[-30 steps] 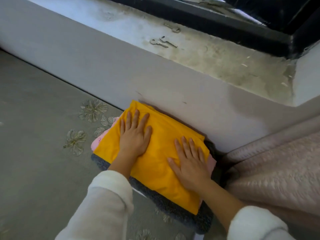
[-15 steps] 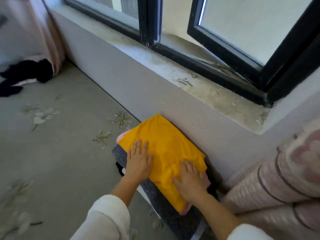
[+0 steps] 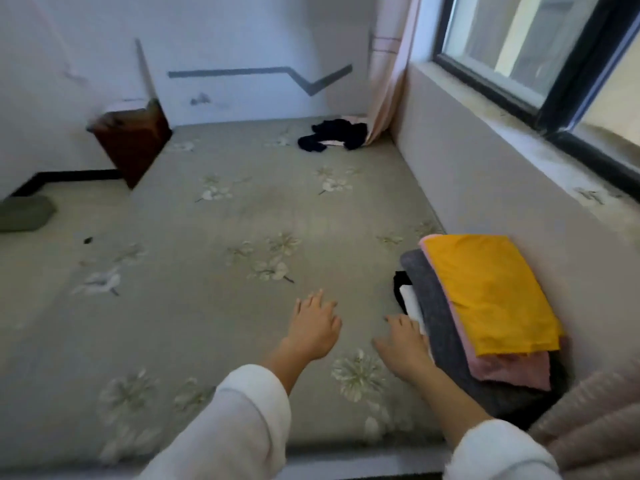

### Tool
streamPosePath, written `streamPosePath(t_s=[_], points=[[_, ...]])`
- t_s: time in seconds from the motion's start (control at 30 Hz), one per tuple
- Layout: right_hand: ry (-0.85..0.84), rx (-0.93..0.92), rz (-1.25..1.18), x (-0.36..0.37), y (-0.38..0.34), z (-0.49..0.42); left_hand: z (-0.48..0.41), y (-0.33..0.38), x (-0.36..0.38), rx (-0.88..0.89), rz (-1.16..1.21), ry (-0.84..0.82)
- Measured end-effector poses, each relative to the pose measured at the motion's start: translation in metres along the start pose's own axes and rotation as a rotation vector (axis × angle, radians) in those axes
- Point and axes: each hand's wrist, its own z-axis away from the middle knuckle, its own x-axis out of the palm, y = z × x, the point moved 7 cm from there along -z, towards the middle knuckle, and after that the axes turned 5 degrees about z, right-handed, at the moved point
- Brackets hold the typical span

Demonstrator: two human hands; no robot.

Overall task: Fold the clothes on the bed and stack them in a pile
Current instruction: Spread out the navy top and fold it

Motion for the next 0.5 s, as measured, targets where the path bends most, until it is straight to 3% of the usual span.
streamPosePath(t_s=[0.13,0.5], points=[[-0.080,-0.202,0.040,0.025,-0.100,0.008,0.057,-0.085,-0.044,-0.167,-0.003,0.066],[-0.043,-0.705,0.234,0.075,-0.427,0.045,0.222,-0.324,-0.193,-0.509,0.054,0.398]])
